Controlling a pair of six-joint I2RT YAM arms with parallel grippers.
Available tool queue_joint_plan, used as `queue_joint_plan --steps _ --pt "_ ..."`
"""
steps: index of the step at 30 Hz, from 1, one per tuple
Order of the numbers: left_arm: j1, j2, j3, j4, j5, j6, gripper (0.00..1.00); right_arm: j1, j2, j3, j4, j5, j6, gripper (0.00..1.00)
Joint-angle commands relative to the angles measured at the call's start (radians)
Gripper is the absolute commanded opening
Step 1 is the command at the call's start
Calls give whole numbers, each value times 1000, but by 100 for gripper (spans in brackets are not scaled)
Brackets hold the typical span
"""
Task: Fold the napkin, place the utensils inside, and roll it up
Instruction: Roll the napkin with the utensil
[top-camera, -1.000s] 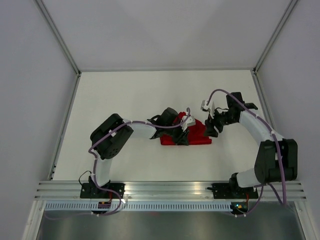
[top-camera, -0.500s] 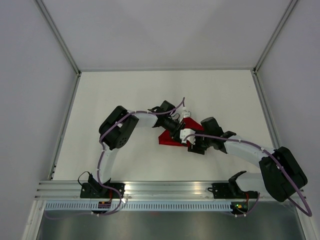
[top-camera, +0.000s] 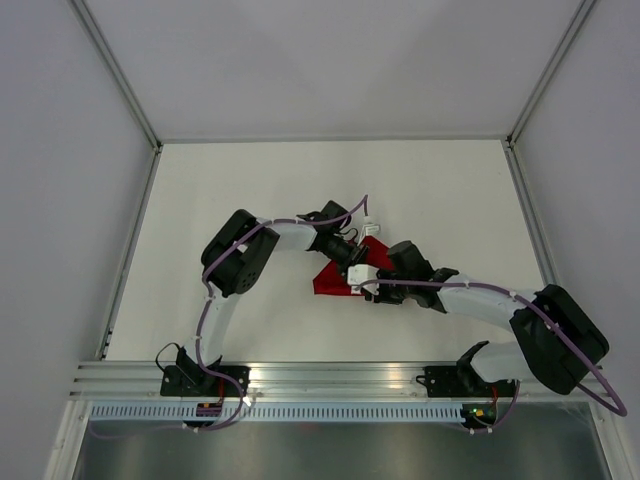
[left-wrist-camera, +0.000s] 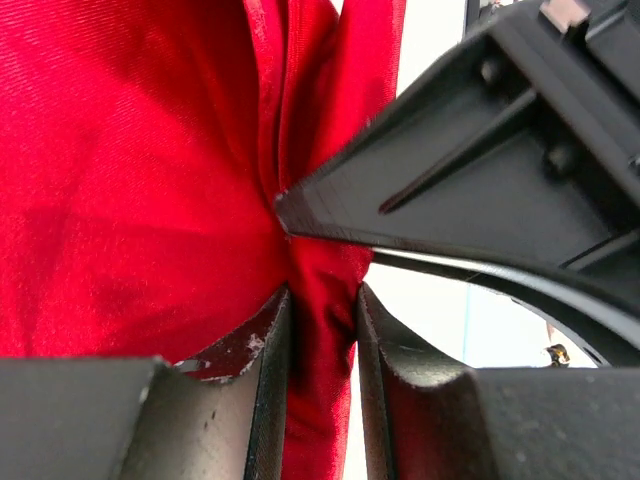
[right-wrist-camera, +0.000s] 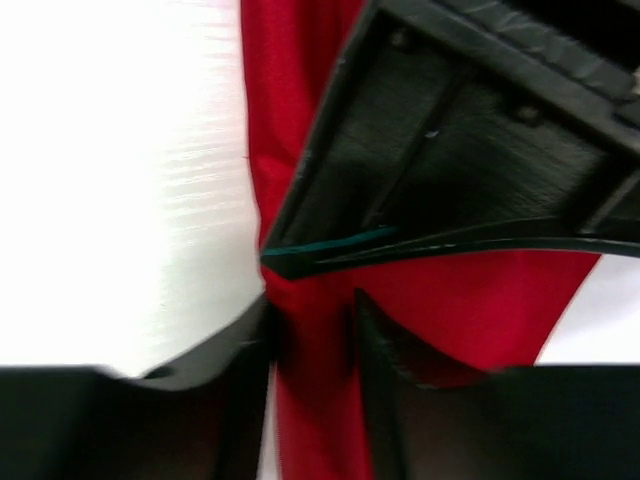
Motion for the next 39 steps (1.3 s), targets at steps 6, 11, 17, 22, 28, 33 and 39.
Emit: queue_joint_plan --steps 6,11,17,22,28,33,39 --pt "3 35 1 -94 -162 8 16 14 63 38 -105 -27 18 17" --pt "18 -51 14 -93 -275 1 37 11 90 65 -191 -71 21 12" --pt "44 -180 21 -91 -349 -31 48 -52 175 143 -320 -172 -19 11" --pt "61 -263 17 -88 -418 -34 50 -130 283 245 -457 -277 -94 11" --pt "90 -421 -92 31 -590 -95 51 -230 463 427 -691 -393 -212 10" --pt "101 -580 -309 238 -690 -164 53 -285 609 588 -857 -435 -301 10" --pt "63 -712 -509 422 -783 -160 53 -308 748 732 -955 -433 -306 11"
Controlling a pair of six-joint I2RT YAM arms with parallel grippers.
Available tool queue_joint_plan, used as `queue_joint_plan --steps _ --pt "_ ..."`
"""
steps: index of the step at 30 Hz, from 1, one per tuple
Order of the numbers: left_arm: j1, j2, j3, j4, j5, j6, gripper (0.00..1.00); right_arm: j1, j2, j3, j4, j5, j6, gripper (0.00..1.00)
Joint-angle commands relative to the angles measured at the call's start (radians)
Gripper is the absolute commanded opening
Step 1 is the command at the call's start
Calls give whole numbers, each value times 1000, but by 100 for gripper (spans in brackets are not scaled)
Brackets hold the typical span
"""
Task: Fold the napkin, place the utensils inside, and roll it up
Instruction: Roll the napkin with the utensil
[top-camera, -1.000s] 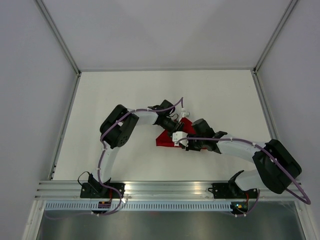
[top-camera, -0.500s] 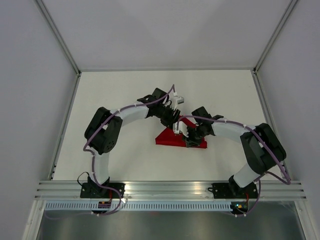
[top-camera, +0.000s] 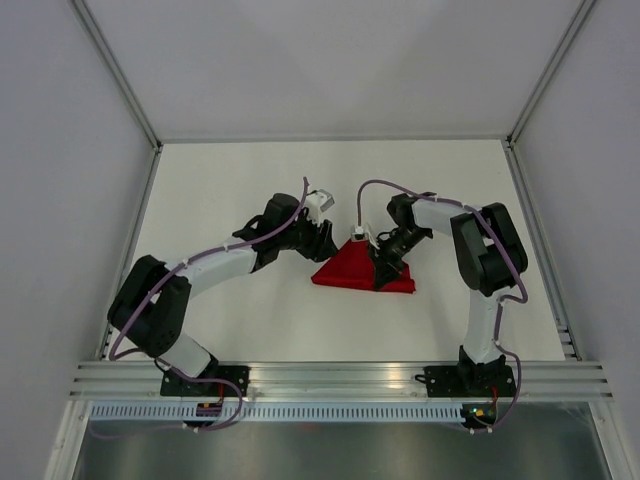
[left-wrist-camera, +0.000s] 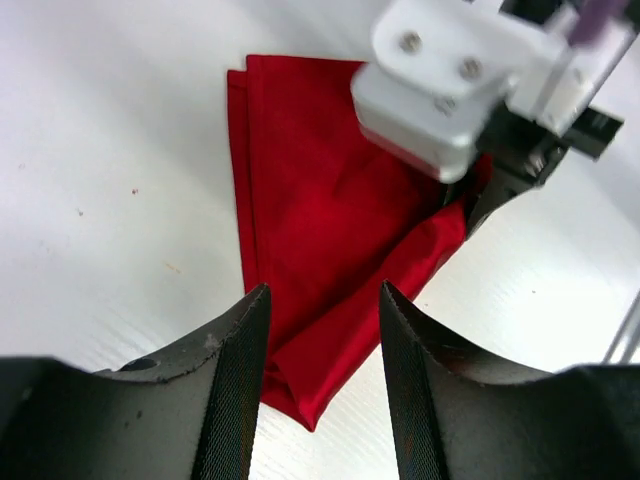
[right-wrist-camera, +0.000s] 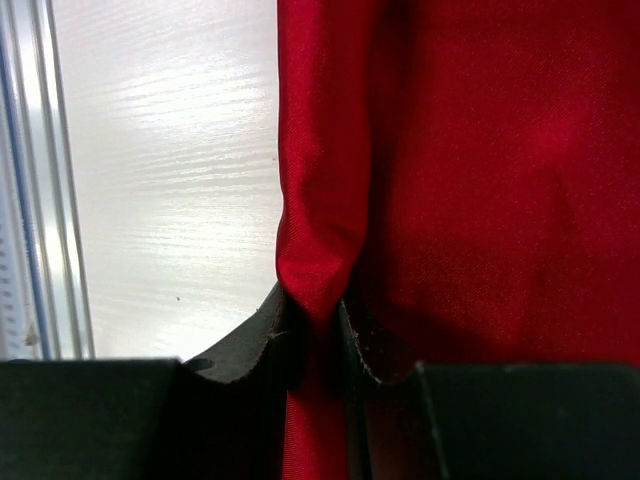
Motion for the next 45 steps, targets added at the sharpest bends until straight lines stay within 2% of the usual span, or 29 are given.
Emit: queue_joint_plan --steps 1,4,7,14,20,24,25,29,33,36,37,39,45 --pt "-40 -79 -95 170 -128 -25 53 -13 124 44 -94 106 -78 11" --pt "-102 -127 -162 230 -212 7 53 -13 168 93 -116 117 -58 11" --pt "-191 -124 -168 220 -327 73 54 -14 196 115 -122 129 -47 11" --pt "-430 3 -64 151 -541 253 54 -17 239 149 -128 144 -21 11" --pt "-550 127 -10 153 -665 418 55 -19 265 178 -140 150 -9 11" --pt "-564 175 -22 222 -720 477 57 -19 286 198 -157 149 -7 11" --pt "-564 186 -31 255 -725 486 78 -19 288 208 -163 147 -7 11" --pt "-564 228 -39 318 -733 530 78 -19 303 222 -169 150 -3 11" --pt "-562 278 -42 354 -728 553 72 -19 314 233 -175 152 0 11" --pt "-559 307 -40 351 -707 555 57 -17 323 244 -185 155 -3 11" --pt "-558 313 -37 346 -702 552 47 -19 326 251 -191 155 -4 11" --pt "-553 325 -39 339 -679 538 38 -19 336 261 -198 155 -6 11" --pt "-536 354 -8 276 -606 504 21 -20 346 270 -206 152 -9 11"
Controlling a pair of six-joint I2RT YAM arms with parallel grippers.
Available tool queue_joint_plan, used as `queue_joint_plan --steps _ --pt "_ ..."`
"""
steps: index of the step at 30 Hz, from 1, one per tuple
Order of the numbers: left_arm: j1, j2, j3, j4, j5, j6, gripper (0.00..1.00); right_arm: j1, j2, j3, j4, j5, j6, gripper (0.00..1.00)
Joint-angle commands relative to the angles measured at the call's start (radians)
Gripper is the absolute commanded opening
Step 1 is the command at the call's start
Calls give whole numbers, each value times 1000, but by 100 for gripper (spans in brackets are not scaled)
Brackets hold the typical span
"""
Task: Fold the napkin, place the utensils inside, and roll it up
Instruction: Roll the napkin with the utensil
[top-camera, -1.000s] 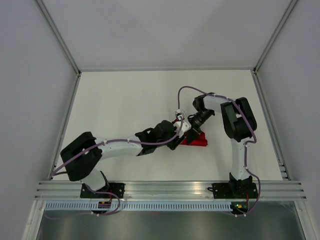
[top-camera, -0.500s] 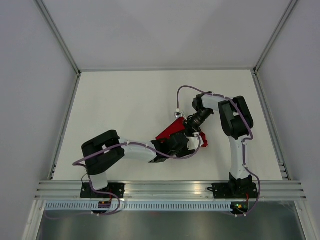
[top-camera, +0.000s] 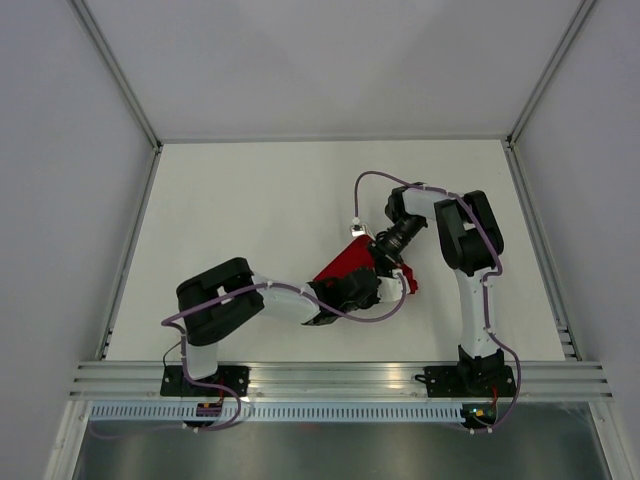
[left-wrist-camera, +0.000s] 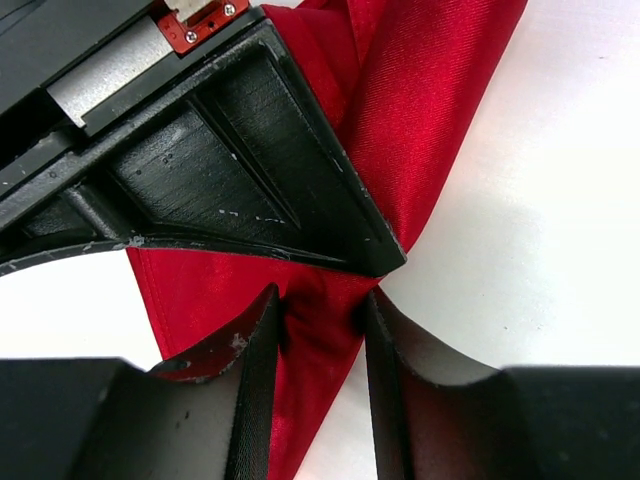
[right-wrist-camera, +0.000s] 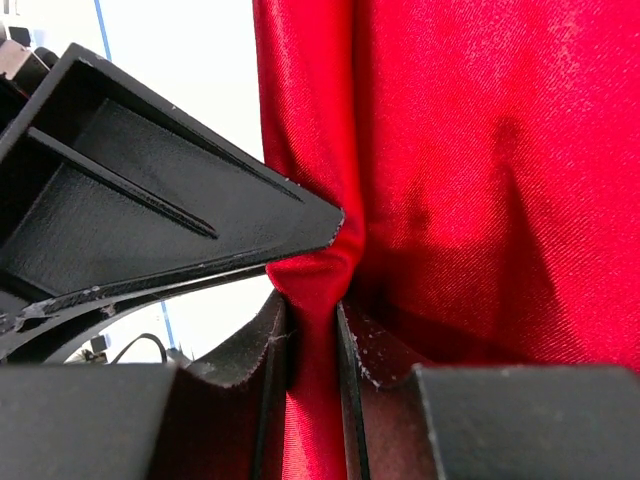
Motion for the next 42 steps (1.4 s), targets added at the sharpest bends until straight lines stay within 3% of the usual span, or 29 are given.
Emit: queue_joint_plan --steps 1,4,7,13,17,25,32,42 --pt "23 61 32 -57 91 -31 14 4 72 -13 144 190 -57 12" --pt "45 73 52 -112 153 -50 2 4 67 -15 139 187 -57 22" --pt "72 75 76 -172 249 -75 2 4 41 -22 136 177 -55 39" --pt "138 76 102 -246 451 -120 2 -13 -78 -24 121 117 -11 58" --pt "158 95 130 -290 511 -130 2 -34 -144 -6 118 97 44 60" --pt "210 133 168 -333 618 -170 2 -103 -296 -68 280 123 187 62" --pt "295 205 283 -462 820 -212 2 -186 -456 -179 386 100 195 62" --pt "416 342 429 -615 1075 -288 2 -151 -887 -654 855 184 219 66"
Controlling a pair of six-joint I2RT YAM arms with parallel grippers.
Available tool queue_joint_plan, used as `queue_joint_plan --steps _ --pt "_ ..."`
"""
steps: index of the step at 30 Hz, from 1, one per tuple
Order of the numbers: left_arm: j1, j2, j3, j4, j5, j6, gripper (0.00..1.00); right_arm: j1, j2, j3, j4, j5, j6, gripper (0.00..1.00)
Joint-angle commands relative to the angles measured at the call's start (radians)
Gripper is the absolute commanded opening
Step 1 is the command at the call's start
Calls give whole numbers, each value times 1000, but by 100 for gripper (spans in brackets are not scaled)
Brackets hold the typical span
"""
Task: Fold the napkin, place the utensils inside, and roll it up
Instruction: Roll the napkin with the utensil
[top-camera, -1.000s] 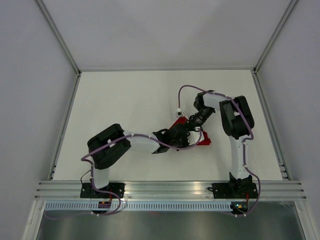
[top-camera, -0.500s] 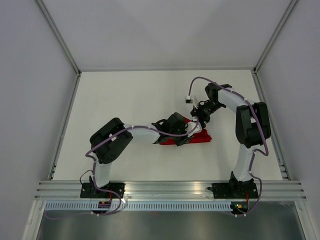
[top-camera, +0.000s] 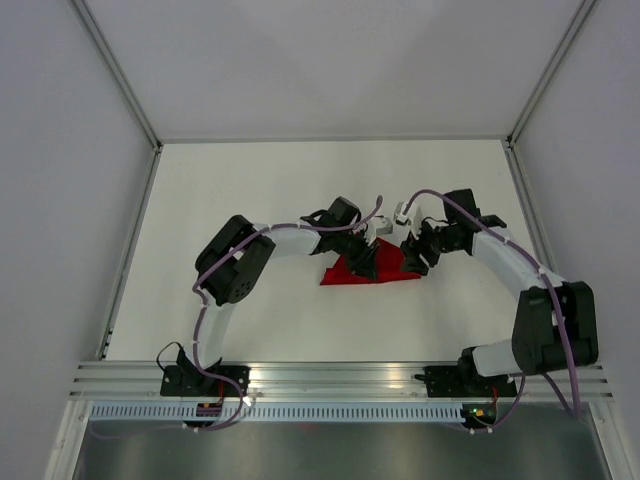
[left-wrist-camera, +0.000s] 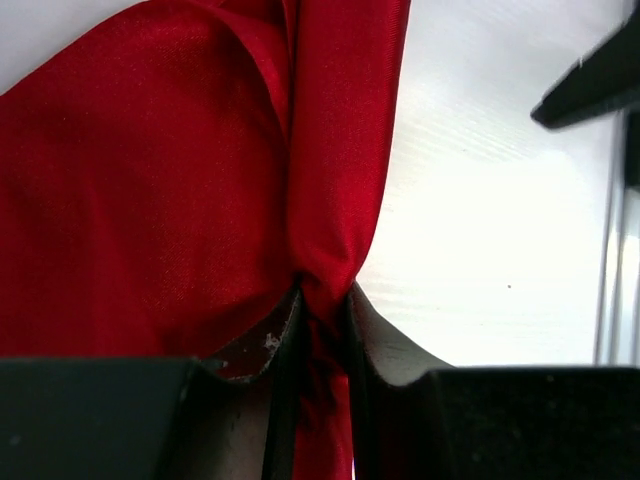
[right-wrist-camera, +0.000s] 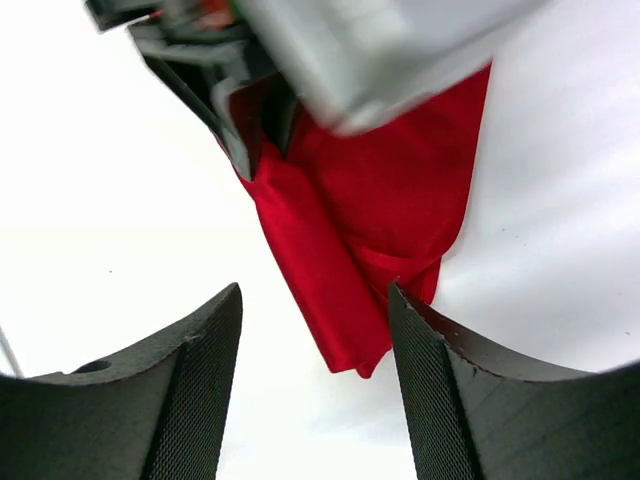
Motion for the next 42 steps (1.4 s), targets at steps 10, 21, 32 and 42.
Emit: queue_joint_plan --steps 10,21,32,42 --pt "62 194 92 -271 162 -93 2 357 -296 -451 641 370 33 73" --pt "63 217 138 -312 177 -102 2 460 -173 -461 720 462 9 70" --pt "66 216 156 -347 194 -78 6 463 -87 -451 712 469 3 32" --pt "97 99 147 -304 171 -106 44 460 -87 -416 550 410 -34 8"
